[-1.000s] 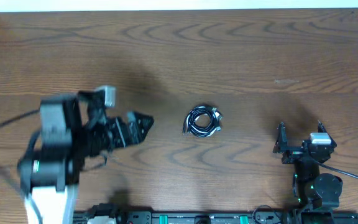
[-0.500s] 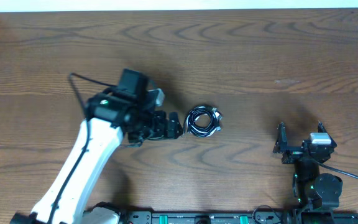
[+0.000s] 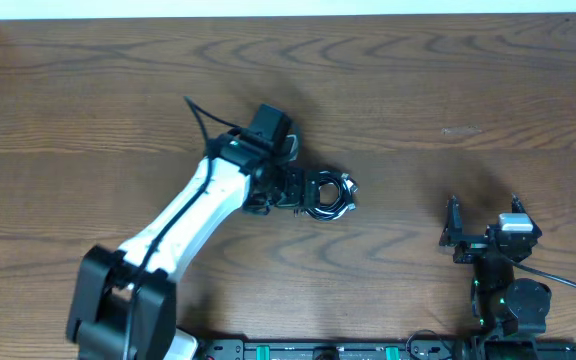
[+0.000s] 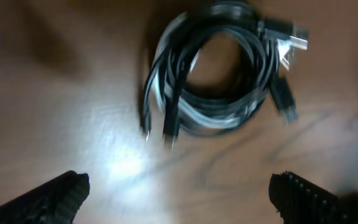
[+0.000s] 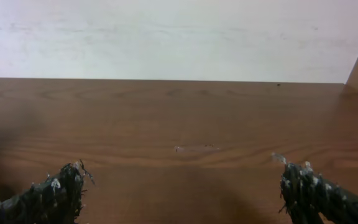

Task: Untangle cables
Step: 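Reach the left gripper forward over the tangled cable bundle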

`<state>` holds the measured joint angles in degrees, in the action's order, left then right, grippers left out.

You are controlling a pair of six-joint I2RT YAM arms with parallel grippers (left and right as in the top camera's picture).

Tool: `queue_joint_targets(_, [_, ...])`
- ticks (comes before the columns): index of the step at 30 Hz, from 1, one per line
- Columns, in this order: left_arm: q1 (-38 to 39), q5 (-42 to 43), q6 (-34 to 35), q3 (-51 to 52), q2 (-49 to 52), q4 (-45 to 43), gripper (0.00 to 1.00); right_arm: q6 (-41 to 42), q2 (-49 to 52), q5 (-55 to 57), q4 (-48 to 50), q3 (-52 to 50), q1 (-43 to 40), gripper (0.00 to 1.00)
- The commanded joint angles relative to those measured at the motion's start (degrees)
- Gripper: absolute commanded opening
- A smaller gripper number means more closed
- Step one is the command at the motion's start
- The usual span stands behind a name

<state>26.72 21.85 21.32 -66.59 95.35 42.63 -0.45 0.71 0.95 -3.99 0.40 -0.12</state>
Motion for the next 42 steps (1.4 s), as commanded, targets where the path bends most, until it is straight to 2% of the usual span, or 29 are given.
queue_joint_targets(1, [0.1, -1.0, 3.3, -0.7, 4.0, -4.2, 0.95, 0.6, -0.3, 0.4, -0.2, -0.1, 0.3, 0.99])
queue_joint_targets(2, [0.1, -1.0, 3.3, -0.7, 5.0, -5.7, 0.84, 0.6, -0.3, 0.4, -0.2, -0.1, 0.3, 0.99])
queue_joint_targets(3, [0.1, -1.0, 3.3, -0.7, 6.0, -7.3, 0.8, 0.6, -0.3, 0.4, -0.2, -0.1, 0.3, 0.99])
queue_joint_targets(7, [0.1, -1.0, 3.2, -0.7, 9.0, -11.7, 0.79, 0.6, -0.3, 0.4, -0.2, -0.1, 0.3, 0.99])
queue_joint_targets(16, [1.0, -0.9, 3.2, -0.7, 12.1, -15.7, 0.46, 0.6, -0.3, 0.4, -0.2, -0.1, 0.3, 0.99])
queue_joint_targets(20, [1.6, -1.0, 3.2, -0.7, 12.1, -16.9, 0.44, 0.6, -0.3, 0.4, -0.2, -0.1, 0.3, 0.99])
queue_joint_targets(31, [3.9, -9.1, 3.2, -0.3, 12.2, -17.3, 0.43, 0.6, -0.3, 0.4, -0.2, -0.1, 0.3, 0.99])
queue_joint_targets(36, [4.4, -9.5, 3.2, -0.3, 12.2, -17.5, 0.28, 0.6, -0.3, 0.4, -0.2, -0.1, 0.3, 0.99])
queue_joint_targets(38, [4.4, -9.5, 3.2, -0.3, 12.2, -17.5, 0.15, 0.6, -0.3, 0.4, -0.2, -0.1, 0.3, 0.99])
queue_joint_targets(40, [4.4, -9.5, 3.2, -0.3, 12.1, -17.5, 0.08, 0.6, -0.3, 0.4, -0.2, -0.1, 0.3, 0.99])
queue_joint_targets(42, [4.4, -9.2, 3.2, -0.4, 12.0, -17.5, 0.08, 0.6, -0.3, 0.4, -0.2, -0.1, 0.3, 0.99])
